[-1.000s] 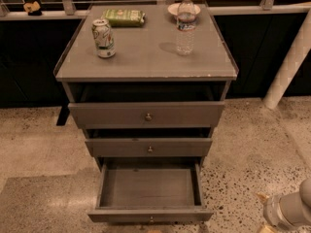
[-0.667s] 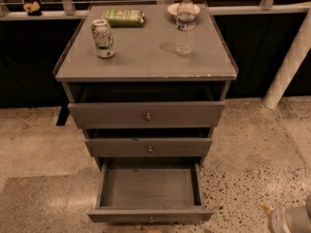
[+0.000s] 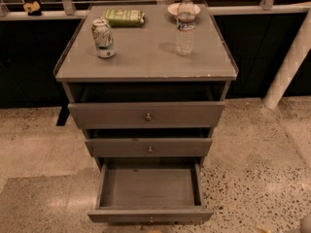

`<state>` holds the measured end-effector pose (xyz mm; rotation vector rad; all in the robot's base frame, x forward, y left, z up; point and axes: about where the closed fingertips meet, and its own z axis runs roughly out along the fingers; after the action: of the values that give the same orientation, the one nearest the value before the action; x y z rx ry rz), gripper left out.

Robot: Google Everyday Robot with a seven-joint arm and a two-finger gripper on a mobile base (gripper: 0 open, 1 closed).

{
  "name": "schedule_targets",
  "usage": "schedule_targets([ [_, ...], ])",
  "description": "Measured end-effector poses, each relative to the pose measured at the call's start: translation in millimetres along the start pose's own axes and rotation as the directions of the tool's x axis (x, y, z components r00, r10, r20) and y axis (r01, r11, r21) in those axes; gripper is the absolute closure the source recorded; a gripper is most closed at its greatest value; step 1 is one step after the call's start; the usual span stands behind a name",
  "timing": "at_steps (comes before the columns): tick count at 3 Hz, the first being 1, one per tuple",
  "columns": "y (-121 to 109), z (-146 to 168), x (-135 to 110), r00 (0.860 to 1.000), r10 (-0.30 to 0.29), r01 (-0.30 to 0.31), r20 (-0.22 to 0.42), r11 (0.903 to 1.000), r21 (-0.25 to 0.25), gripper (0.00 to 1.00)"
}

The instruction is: Close bottom drawer

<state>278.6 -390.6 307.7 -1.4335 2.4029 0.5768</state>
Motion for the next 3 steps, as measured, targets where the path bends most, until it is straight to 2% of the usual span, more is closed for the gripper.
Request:
schedule_targets([
  [1,-15.1,65.5,31.9,0.999,0.021,-0.024,-0.037,0.9975,-0.067,0.0],
  [2,-27.5,129.6,36.4,1.0,-0.003,-0.001,-0.025,0.9886,-0.15,0.0],
  [3,-27.5,129.6,36.4,1.0,-0.004,0.0,-0.025,0.9886,-0.151,0.0],
])
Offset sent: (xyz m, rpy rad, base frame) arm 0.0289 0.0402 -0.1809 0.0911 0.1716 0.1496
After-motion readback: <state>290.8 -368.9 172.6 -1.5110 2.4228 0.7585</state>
